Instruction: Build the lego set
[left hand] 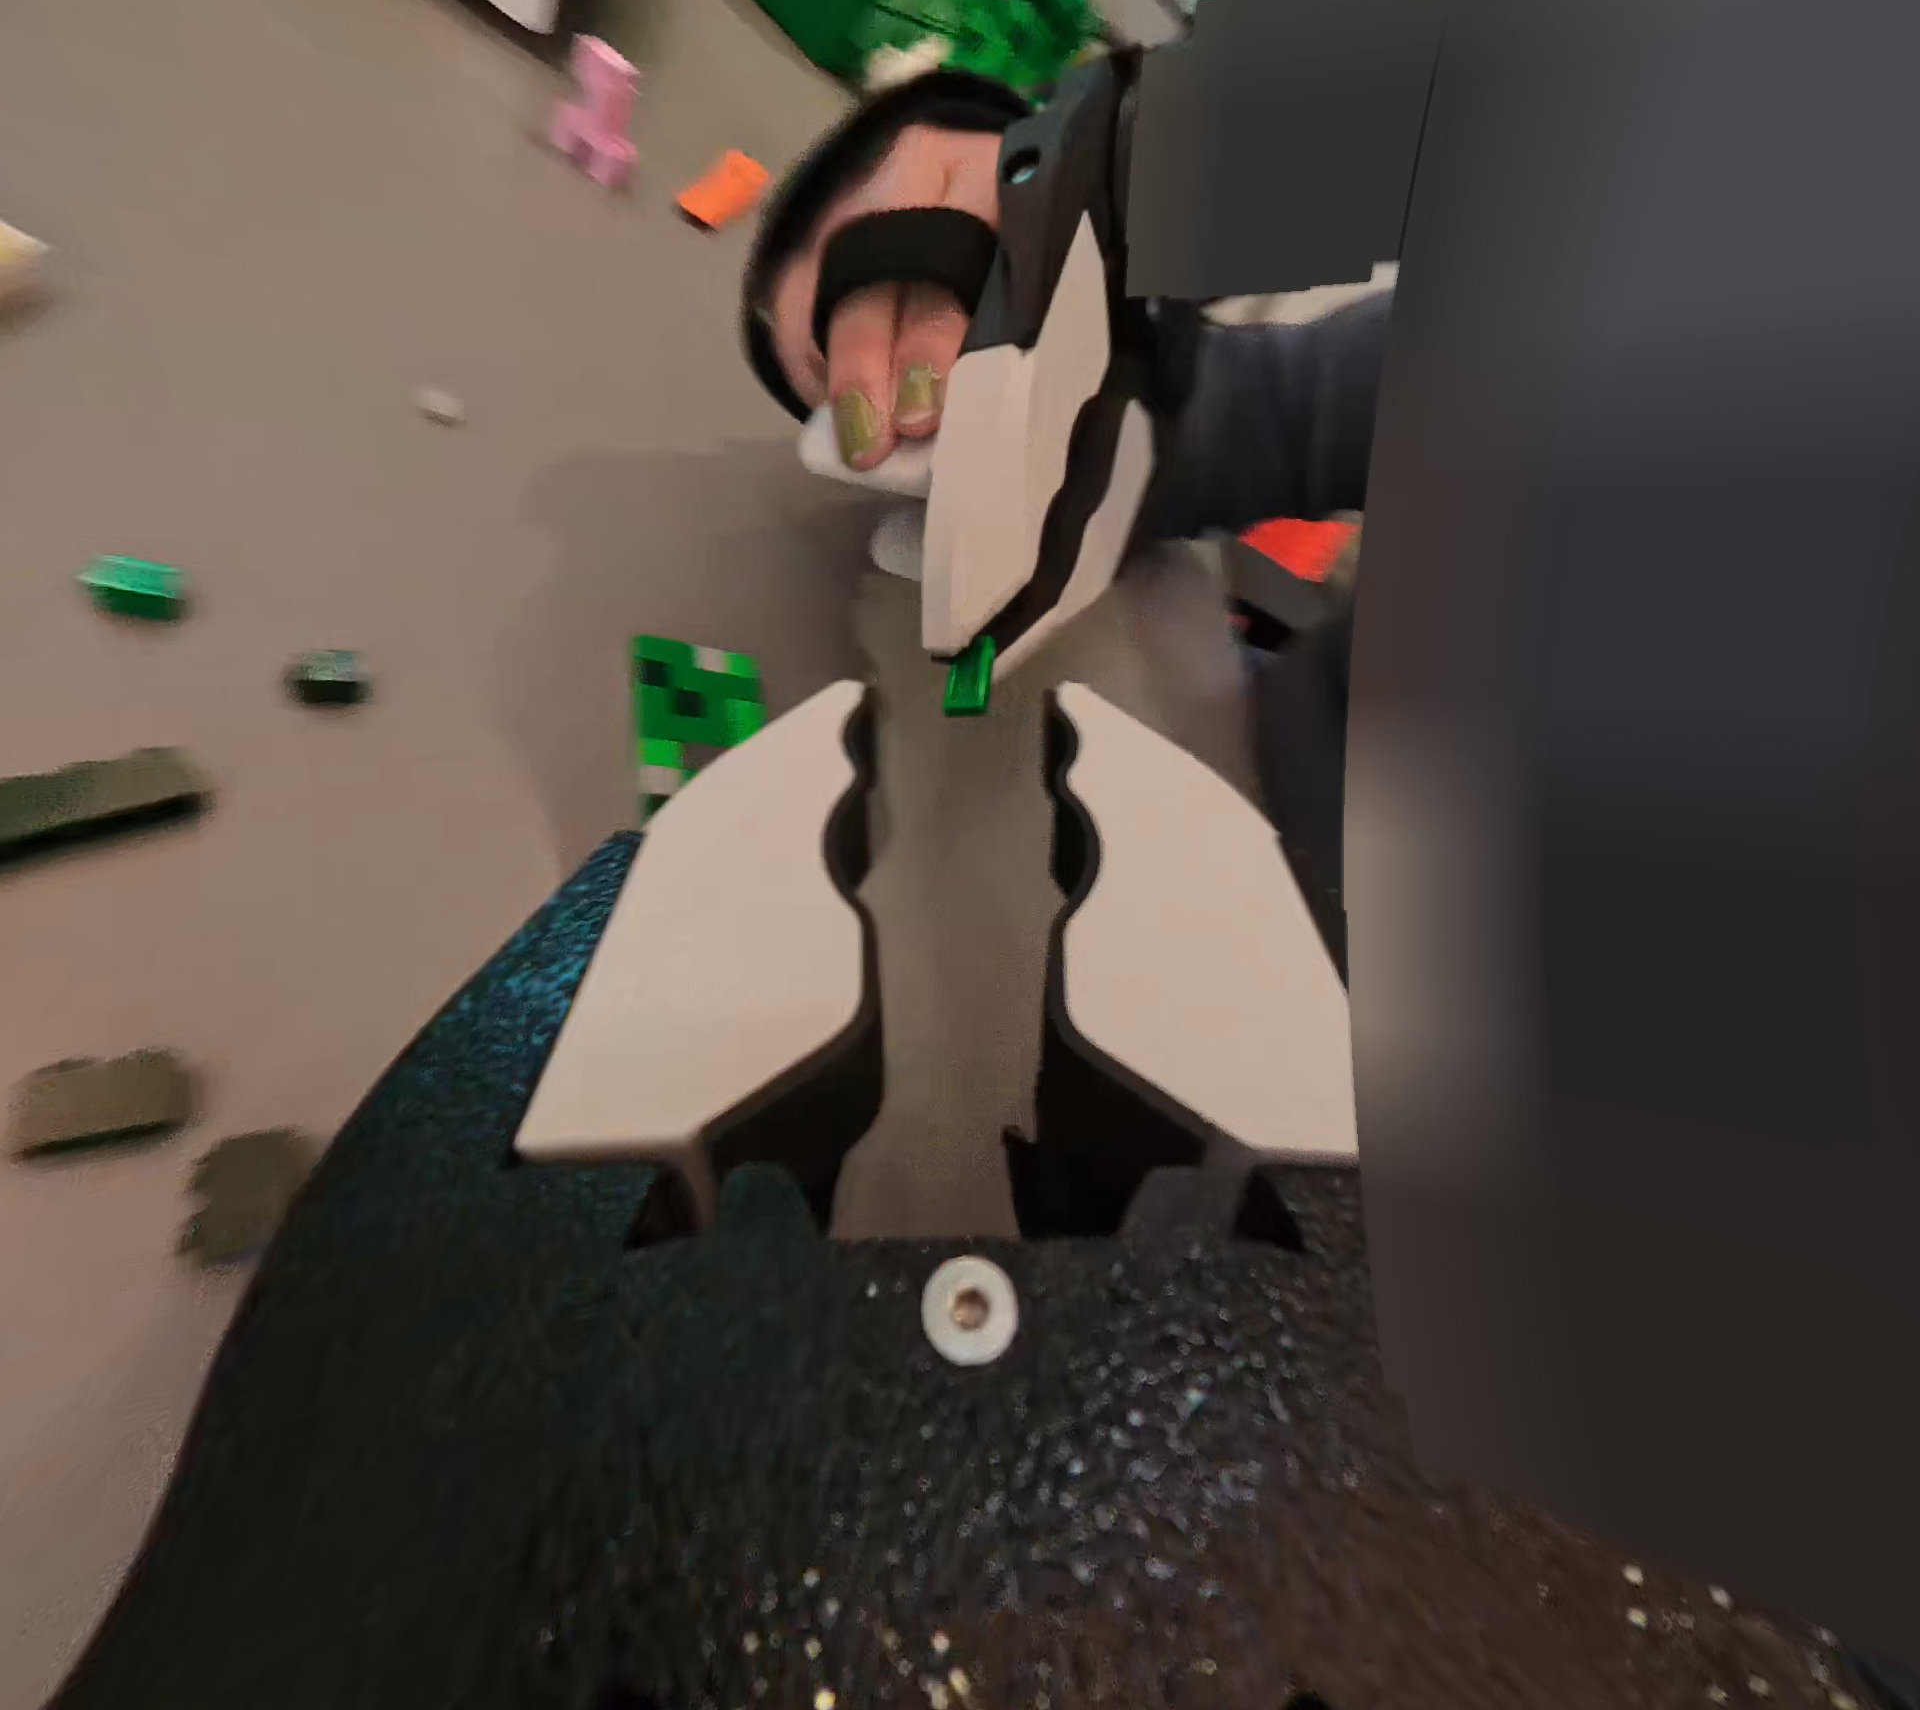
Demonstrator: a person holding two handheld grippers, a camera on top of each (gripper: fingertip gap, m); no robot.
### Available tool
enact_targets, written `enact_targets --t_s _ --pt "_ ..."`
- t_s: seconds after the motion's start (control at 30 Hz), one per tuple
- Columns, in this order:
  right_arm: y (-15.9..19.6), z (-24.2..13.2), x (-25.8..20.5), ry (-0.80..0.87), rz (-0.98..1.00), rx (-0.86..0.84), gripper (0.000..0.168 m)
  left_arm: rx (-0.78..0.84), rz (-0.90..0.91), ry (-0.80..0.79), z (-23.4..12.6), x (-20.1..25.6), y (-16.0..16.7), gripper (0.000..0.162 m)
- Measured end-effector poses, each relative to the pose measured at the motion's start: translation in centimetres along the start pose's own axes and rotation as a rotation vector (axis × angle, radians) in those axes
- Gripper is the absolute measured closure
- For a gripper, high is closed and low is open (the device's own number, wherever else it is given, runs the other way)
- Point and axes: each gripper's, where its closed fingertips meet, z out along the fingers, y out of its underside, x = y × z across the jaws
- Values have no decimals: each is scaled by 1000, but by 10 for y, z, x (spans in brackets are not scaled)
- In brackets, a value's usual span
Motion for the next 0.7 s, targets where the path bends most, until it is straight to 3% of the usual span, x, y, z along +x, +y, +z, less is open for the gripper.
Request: enact_targets --t_s 0.1,0.17,0.27,0.4,0.6,0.7 --pt "12 4 8 -45 345 3 166 12 342 -393 -7 -26 -3 119" --pt "14 7 10 -91 555 30 166 -79 647 -675 -12 -36 -3 120" --pt "16 11 11 -159 796 69 166 -180 997 -932 -11 -34 -7 125" --pt "17 14 7 -225 933 93 166 -231 1154 -1044 -4 -35 -6 129" --pt "17 15 5 -249 970 95 166 -294 1197 -1059 0 -39 0 151" --pt "17 15 5 -250 956 98 166 -297 1169 -1067 -1 -40 1 154"
